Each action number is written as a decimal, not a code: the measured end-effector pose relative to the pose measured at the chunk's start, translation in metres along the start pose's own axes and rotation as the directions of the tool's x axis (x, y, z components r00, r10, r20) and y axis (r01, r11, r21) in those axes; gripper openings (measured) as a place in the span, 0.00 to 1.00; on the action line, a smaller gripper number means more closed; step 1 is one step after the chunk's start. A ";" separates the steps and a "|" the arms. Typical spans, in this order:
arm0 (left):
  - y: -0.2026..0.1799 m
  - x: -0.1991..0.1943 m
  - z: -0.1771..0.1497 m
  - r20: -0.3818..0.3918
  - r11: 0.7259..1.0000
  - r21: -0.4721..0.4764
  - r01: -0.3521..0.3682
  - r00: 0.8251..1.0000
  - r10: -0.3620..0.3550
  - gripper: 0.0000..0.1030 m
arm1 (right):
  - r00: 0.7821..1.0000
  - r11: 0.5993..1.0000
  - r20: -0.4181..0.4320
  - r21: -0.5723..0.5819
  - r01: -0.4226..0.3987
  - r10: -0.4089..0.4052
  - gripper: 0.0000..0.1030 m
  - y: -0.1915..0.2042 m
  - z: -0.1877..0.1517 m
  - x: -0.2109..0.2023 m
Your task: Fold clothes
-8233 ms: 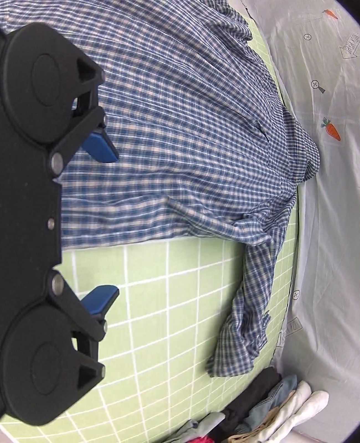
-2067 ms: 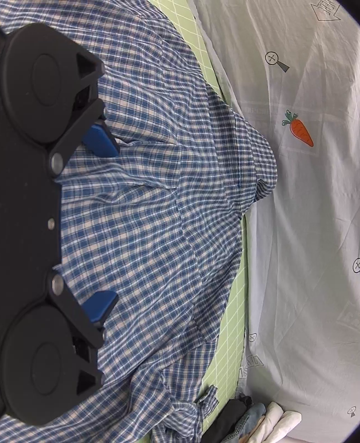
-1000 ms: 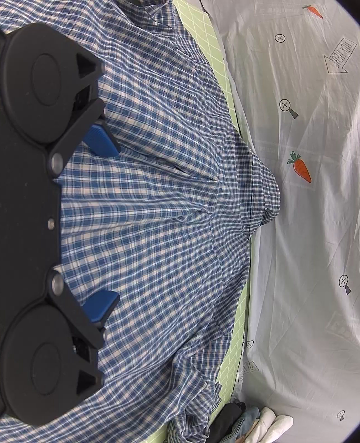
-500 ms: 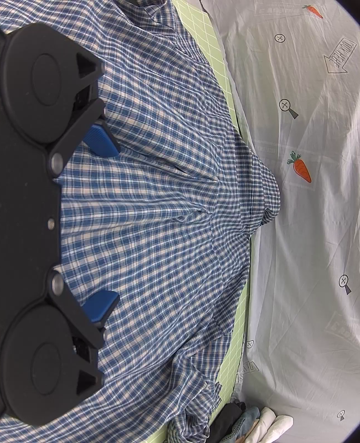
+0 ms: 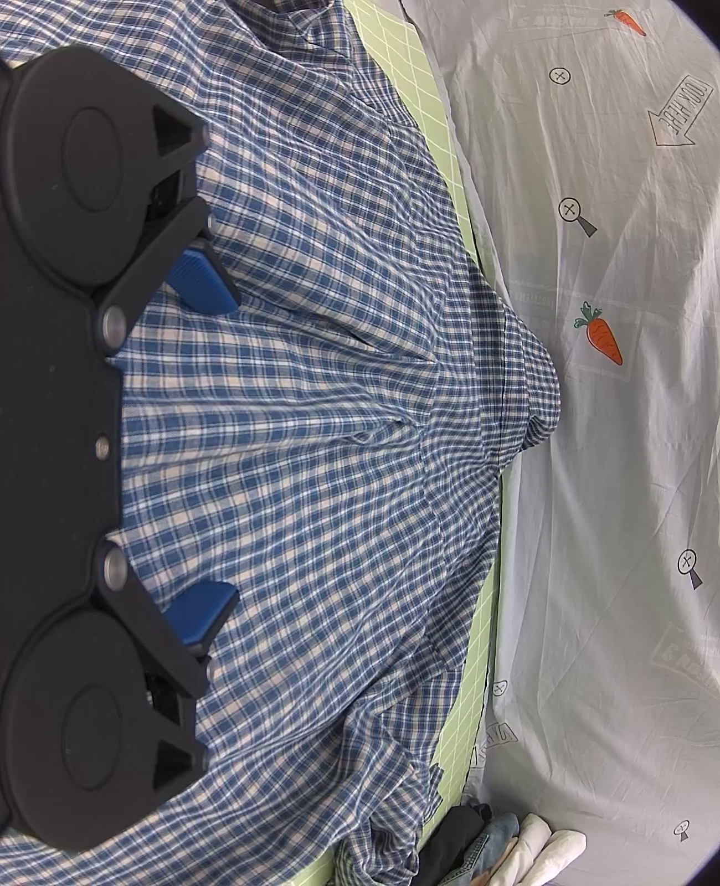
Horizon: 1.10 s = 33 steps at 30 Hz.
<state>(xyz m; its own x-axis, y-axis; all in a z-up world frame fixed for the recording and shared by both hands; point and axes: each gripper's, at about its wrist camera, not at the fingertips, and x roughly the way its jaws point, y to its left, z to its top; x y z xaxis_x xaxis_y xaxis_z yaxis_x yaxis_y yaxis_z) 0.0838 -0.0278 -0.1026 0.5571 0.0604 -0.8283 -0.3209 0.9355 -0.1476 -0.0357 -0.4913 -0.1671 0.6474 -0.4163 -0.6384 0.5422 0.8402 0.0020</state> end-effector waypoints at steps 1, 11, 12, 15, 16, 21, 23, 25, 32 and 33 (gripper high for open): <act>-0.002 0.000 0.002 0.006 1.000 0.011 -0.001 1.000 0.000 0.27 | 1.000 1.000 0.000 0.000 0.000 0.000 1.00 0.000 0.000 0.000; -0.012 -0.041 0.073 0.313 0.995 0.076 -0.070 0.949 0.043 0.13 | 1.000 1.000 0.000 -0.001 0.000 0.000 1.00 0.000 0.000 0.002; -0.013 -0.044 0.081 0.339 0.994 0.080 -0.070 0.940 0.039 0.13 | 1.000 1.000 0.000 -0.001 0.000 0.000 1.00 -0.001 0.001 0.002; -0.016 -0.038 0.099 0.384 0.991 0.109 -0.080 0.923 0.032 0.14 | 1.000 1.000 0.000 0.000 0.001 -0.001 1.00 -0.001 0.001 0.003; -0.018 -0.031 0.103 0.380 0.989 0.121 -0.089 0.924 0.037 0.14 | 1.000 1.000 0.000 0.000 0.001 -0.001 1.00 -0.001 0.001 0.003; -0.023 0.011 0.117 0.319 0.974 0.139 -0.181 0.939 0.129 0.33 | 1.000 1.000 -0.001 0.001 0.002 -0.002 1.00 -0.001 0.002 0.003; -0.020 0.026 0.118 0.265 0.965 0.105 -0.238 0.942 0.204 0.47 | 1.000 1.000 -0.001 0.000 0.002 -0.002 1.00 -0.001 0.002 0.003; -0.014 0.032 0.116 0.199 0.957 0.026 -0.288 0.940 0.278 0.53 | 1.000 1.000 -0.001 0.001 0.002 -0.002 1.00 -0.001 0.002 0.003; -0.024 0.002 0.065 0.135 0.978 0.064 -0.197 0.973 0.187 0.78 | 1.000 1.000 -0.001 0.001 0.002 -0.001 1.00 0.000 0.002 0.002; -0.030 -0.005 0.054 0.135 0.978 0.090 -0.187 0.975 0.174 0.79 | 1.000 1.000 -0.001 0.001 0.000 0.000 1.00 0.000 0.002 0.002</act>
<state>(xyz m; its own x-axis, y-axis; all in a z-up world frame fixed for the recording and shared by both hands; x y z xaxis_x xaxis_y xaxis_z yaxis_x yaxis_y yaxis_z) 0.1323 -0.0370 -0.0652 0.5910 0.2685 -0.7607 -0.3489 0.9353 0.0591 -0.0334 -0.4927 -0.1669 0.6468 -0.4158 -0.6393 0.5428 0.8398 0.0029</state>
